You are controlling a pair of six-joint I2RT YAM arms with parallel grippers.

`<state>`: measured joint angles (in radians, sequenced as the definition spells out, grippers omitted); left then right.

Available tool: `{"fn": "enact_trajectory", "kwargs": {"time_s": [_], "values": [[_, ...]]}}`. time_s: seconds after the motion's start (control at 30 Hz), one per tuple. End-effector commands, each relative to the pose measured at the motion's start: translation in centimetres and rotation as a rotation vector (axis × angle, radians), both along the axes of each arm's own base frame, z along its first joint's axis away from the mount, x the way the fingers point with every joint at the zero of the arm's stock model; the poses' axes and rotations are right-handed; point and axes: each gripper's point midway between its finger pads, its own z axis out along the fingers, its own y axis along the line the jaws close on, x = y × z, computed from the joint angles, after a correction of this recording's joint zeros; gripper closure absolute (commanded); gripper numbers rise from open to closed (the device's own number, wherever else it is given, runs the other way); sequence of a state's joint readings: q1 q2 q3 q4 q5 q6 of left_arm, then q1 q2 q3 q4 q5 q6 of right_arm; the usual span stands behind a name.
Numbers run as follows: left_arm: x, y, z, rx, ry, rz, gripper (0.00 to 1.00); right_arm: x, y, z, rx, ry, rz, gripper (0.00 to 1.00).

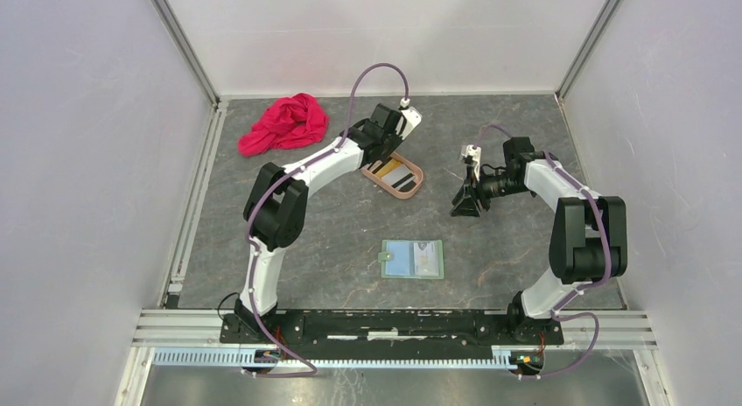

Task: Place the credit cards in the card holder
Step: Pick up the credit card from the storage box.

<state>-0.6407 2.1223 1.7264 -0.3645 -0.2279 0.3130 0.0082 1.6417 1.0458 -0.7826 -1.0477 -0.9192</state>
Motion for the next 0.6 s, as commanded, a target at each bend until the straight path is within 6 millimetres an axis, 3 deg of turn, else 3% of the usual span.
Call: {"fn": "enact_trajectory", "kwargs": {"time_s": [0.0,0.3,0.47,0.57], "values": [[-0.2,-0.9,3.7,-0.137,-0.025,-0.014,0.98,0.7,0.3,1.1,0.031,-0.043,0.023,0.47],[-2.0,-1.3,6.3,-0.316,-0.002,-0.06,0.98,0.5,0.4,1.7,0.043,-0.054,0.032,0.47],[-5.1,-0.7,8.4,-0.462,-0.004,-0.054,0.98,0.1,0.5,2.1,0.049,-0.067,0.038,0.48],[-8.3,-0.9,11.8,-0.631,-0.011,-0.087,0.98,-0.2,0.5,2.3,0.05,-0.077,0.04,0.48]]}}
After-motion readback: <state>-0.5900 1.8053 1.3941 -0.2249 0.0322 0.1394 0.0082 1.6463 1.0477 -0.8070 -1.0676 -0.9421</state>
